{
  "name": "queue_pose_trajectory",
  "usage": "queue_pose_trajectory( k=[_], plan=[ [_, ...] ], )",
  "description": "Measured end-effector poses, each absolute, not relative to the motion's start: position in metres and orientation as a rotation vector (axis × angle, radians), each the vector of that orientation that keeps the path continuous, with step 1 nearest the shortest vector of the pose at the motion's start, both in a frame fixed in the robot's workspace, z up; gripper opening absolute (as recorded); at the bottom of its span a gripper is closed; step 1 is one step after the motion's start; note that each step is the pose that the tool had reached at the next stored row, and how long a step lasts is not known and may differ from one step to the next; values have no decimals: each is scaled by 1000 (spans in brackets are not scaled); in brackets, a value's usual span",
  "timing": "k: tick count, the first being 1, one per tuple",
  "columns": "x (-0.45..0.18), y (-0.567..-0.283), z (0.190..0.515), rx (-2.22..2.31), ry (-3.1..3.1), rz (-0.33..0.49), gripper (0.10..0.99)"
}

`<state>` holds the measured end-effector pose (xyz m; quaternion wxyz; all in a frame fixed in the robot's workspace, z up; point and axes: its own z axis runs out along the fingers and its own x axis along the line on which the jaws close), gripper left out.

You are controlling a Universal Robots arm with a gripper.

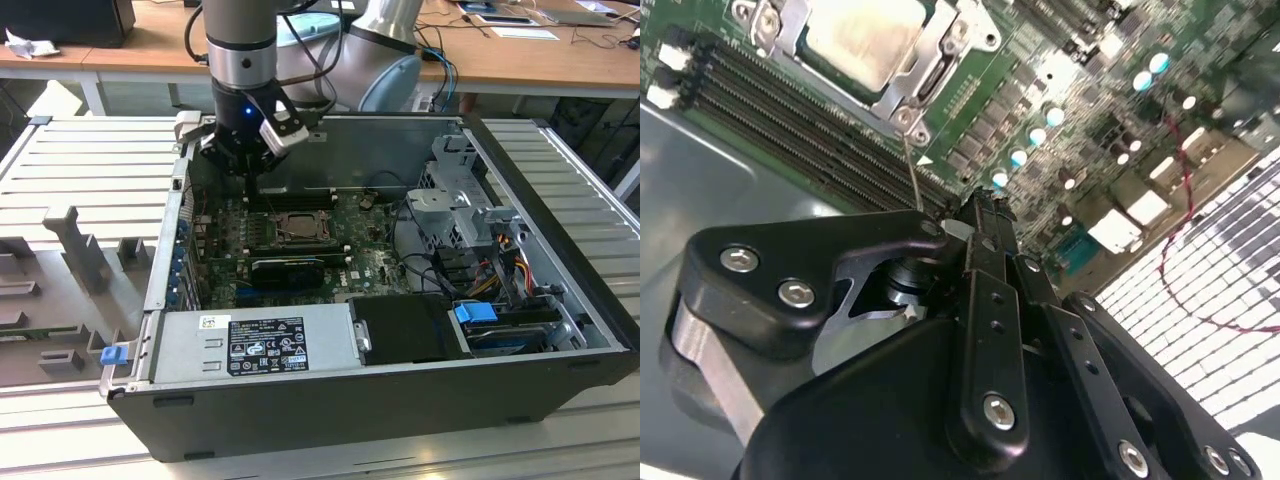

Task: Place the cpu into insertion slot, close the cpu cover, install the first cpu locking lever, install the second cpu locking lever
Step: 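Install the first cpu locking lever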

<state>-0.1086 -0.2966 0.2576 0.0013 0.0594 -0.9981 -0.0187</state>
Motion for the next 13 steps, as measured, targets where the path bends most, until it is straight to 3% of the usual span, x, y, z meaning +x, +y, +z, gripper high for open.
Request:
queue_pose_trajectory(
  k=[13],
  plan=[
    [-103, -289, 257, 186, -3133, -58, 106]
  ],
)
